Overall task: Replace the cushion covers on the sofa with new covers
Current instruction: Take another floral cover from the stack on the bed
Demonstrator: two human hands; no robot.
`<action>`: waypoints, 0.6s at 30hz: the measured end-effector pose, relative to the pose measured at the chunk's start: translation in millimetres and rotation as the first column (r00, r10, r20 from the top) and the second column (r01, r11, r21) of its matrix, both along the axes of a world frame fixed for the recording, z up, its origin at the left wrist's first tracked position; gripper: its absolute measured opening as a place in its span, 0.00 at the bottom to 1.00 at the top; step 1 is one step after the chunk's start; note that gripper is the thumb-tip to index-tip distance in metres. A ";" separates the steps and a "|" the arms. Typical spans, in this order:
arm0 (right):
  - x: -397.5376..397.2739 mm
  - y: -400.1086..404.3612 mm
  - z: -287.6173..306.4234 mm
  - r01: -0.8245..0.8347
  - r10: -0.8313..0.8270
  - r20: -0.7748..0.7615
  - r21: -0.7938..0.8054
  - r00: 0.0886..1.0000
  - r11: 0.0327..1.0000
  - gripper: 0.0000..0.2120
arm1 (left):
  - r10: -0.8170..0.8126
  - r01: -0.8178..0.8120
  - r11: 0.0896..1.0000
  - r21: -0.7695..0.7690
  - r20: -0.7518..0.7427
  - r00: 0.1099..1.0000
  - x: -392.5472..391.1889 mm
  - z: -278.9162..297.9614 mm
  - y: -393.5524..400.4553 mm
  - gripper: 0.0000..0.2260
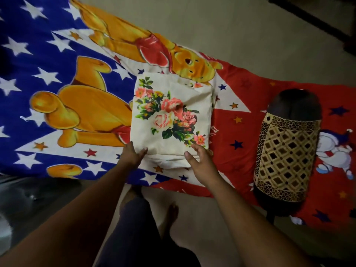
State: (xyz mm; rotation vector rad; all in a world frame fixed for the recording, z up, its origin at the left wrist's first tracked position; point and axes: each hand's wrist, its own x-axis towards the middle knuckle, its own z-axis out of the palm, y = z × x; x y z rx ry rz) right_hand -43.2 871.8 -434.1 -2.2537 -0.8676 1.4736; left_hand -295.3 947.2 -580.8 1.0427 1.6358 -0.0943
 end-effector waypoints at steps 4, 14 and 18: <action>-8.8 28.2 -27.7 -0.024 0.025 0.018 -0.051 1.000 0.998 0.24 | 0.105 -0.104 0.994 -0.040 0.019 0.994 2.0 -33.0 14.0 0.42; -28.4 56.6 -13.6 -0.213 0.214 0.003 -0.092 0.977 0.973 0.28 | 0.056 -0.055 0.998 -0.017 0.045 0.997 16.7 34.8 44.7 0.16; -46.0 63.2 23.8 -0.401 0.399 0.119 -0.009 0.909 0.916 0.39 | 0.323 -0.291 0.946 -0.142 0.381 0.866 44.8 117.2 48.1 0.08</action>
